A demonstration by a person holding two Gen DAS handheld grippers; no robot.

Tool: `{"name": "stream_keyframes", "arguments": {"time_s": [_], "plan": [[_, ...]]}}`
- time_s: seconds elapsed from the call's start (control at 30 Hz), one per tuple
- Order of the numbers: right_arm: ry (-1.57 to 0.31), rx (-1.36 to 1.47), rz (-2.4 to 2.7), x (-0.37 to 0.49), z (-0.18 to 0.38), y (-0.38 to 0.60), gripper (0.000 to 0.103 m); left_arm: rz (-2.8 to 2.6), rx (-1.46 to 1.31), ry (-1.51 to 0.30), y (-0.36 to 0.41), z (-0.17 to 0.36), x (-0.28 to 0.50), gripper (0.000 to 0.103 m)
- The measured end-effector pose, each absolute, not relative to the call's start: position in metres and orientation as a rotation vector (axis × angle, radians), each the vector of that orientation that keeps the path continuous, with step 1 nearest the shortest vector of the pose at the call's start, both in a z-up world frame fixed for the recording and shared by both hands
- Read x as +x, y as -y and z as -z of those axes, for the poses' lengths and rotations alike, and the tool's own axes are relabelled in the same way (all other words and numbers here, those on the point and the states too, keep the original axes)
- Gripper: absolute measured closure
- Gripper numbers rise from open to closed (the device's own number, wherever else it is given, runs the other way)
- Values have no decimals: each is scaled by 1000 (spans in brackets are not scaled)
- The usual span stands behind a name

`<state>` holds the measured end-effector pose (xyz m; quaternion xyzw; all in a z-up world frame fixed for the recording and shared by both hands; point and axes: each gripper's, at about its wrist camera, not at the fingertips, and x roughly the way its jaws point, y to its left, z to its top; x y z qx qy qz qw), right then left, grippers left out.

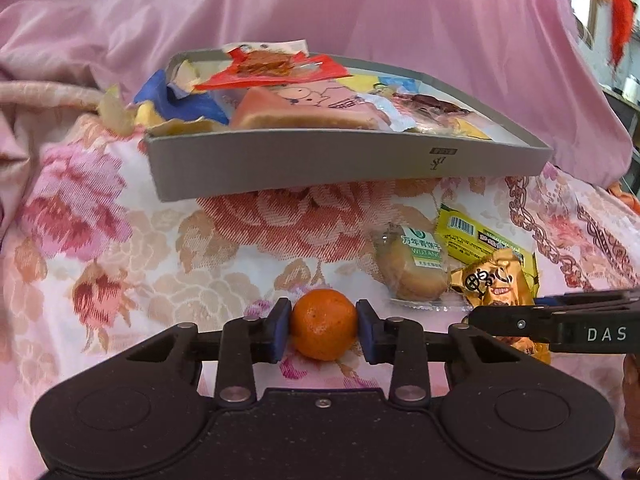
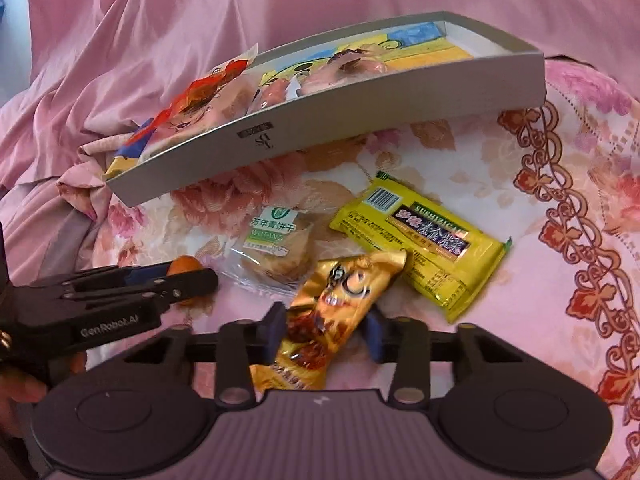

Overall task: Organize snacks
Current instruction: 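Lift the orange with the left tool while the right tool lifts the golden bag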

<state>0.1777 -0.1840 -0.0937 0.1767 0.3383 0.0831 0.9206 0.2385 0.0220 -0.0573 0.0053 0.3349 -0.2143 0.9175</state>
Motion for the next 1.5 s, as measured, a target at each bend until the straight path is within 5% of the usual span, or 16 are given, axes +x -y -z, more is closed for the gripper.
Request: {"name": "stream_keyframes", "arguments": {"time_s": [0.37, 1.1, 1.2, 1.5], "plan": [[-716, 319, -203, 156, 77, 186, 88, 390, -18, -795, -28, 51, 203, 67], [-738, 63, -170, 154, 76, 157, 80, 395, 58, -842, -16, 55, 160, 66], [-720, 81, -168, 151, 77, 159, 91, 391, 61, -836, -15, 55, 159, 67], [-636, 83, -192, 125, 70, 163, 91, 380, 28, -795, -14, 47, 148, 67]]}}
